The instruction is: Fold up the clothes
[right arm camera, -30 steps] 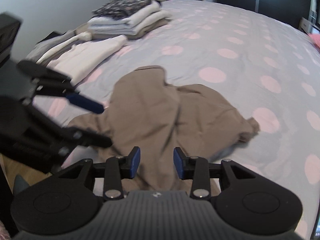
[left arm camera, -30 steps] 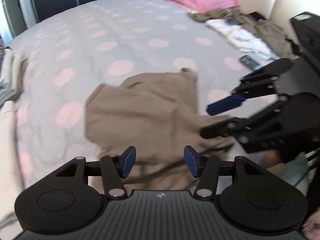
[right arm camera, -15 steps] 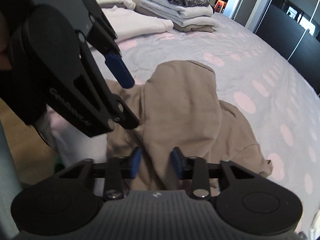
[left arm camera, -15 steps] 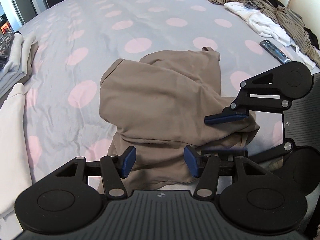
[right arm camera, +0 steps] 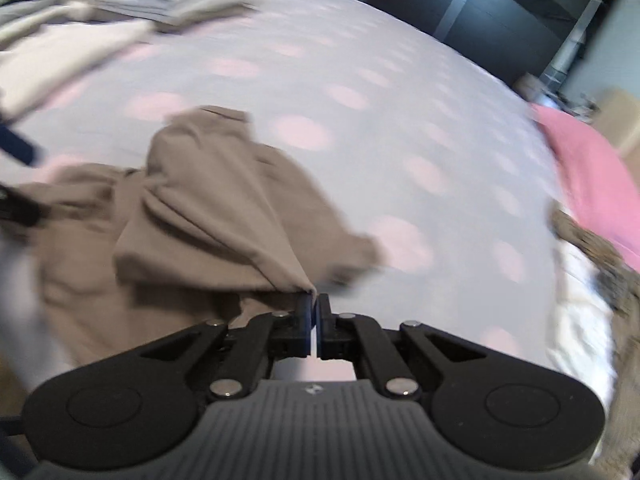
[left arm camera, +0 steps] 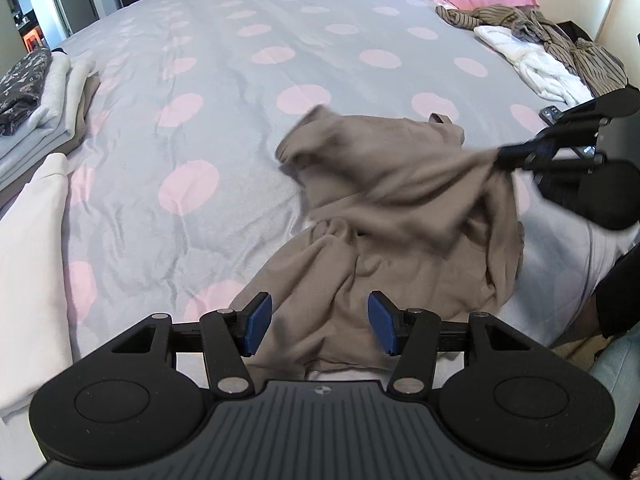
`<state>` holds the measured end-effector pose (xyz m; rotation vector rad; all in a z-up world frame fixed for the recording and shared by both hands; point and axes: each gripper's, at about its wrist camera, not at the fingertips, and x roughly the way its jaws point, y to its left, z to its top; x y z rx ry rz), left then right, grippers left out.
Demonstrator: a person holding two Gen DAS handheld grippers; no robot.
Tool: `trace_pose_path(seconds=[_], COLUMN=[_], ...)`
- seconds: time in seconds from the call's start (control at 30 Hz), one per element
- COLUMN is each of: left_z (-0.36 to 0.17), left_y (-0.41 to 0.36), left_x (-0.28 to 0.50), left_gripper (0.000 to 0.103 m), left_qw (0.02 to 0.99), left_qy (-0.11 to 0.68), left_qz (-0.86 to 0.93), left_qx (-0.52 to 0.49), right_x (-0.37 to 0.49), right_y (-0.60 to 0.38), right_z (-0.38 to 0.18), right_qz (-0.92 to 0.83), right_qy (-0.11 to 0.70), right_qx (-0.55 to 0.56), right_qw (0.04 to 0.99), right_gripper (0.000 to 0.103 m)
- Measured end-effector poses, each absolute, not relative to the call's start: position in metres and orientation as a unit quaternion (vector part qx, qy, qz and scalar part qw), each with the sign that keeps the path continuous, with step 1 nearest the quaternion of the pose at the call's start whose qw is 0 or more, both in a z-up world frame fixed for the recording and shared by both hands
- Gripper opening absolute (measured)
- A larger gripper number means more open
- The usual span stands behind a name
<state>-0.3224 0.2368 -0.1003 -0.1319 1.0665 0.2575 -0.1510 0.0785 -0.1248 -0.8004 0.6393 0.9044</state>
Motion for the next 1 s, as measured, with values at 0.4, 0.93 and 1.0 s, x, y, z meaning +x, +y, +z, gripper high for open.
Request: trace_pose_path(seconds=[0.4, 0.93, 1.0], left_z=[-0.1, -0.104, -0.105], left_y=[0.24, 0.239, 0.236], left_x=[-0.319, -0.285, -0.28], left_gripper=[0.051, 0.051, 0.051], left_qw=[0.857, 0.853, 0.852], left_qy=[0.496, 0.501, 0.503], left_qz=[0.122, 0.128, 0.128], left_qx=[-0.067, -0.074, -0.066], right_x=[-0.116, -0.187, -0.189], right_y=[0.049, 0.092, 0.104], right_z=[-0.121, -0.116, -0.125], right_qz=[0.374, 0.527, 0.517], right_qy=[0.355, 0.27, 0.254], right_qx=[-0.337, -0.319, -0.344], right_qw=[0.788, 0.74, 0.741], right_gripper=[0.017, 0.049, 0.049])
